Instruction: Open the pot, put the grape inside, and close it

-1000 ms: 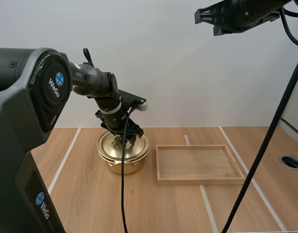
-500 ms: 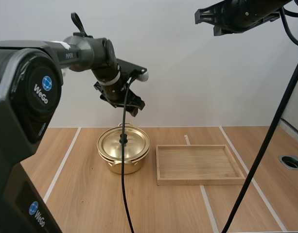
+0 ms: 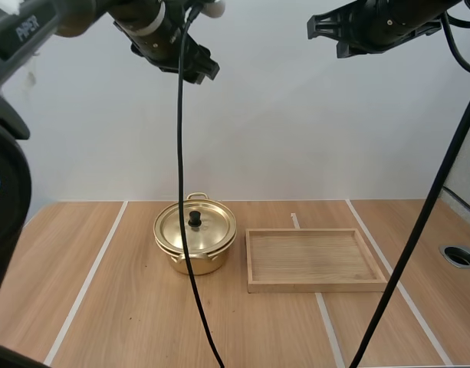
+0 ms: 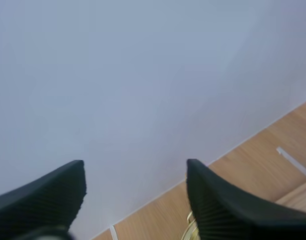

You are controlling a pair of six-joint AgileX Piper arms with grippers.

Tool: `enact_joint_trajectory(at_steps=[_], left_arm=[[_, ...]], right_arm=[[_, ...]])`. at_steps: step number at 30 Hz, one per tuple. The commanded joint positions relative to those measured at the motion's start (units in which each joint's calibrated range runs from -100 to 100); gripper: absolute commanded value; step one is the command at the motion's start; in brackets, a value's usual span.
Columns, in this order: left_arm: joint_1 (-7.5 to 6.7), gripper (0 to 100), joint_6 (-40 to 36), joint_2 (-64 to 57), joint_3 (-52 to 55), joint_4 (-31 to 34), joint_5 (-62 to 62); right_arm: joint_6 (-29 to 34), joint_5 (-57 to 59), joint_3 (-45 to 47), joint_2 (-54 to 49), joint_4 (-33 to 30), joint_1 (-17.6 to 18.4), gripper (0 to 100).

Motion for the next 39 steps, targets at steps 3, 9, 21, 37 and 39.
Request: enact_joint_trajectory(at_steps=[3,9,21,37,39], left_arm=[[-0.13,17,-2.4,-2.8,-3.9,0.8,-0.1],[-0.13,0,-2.9,-5.2,-4.6,2.1,-0.1],[-0.13,0,-12.9,-10.5,-4.6,1.5,1.9],[-0.13,0,-30.2,-23.7,19.1,12.6,-16.5],[-0.13,0,-32.7,-26.4,24.1,13.8,-18.3]], right_arm=[[-0.3,0.7,-0.3,-0.9,0.6,-0.2,0],[-0.3,0.8,-0.3,-0.9,1.4,-0.2,0],[1.7,5.5,-0.3,-1.0,8.6,0.7,0],[3.4,-20.8,20.3,-12.1,-1.6,4.8,0],[3.4,-21.6,23.4,-13.4,-1.6,4.8,0]])
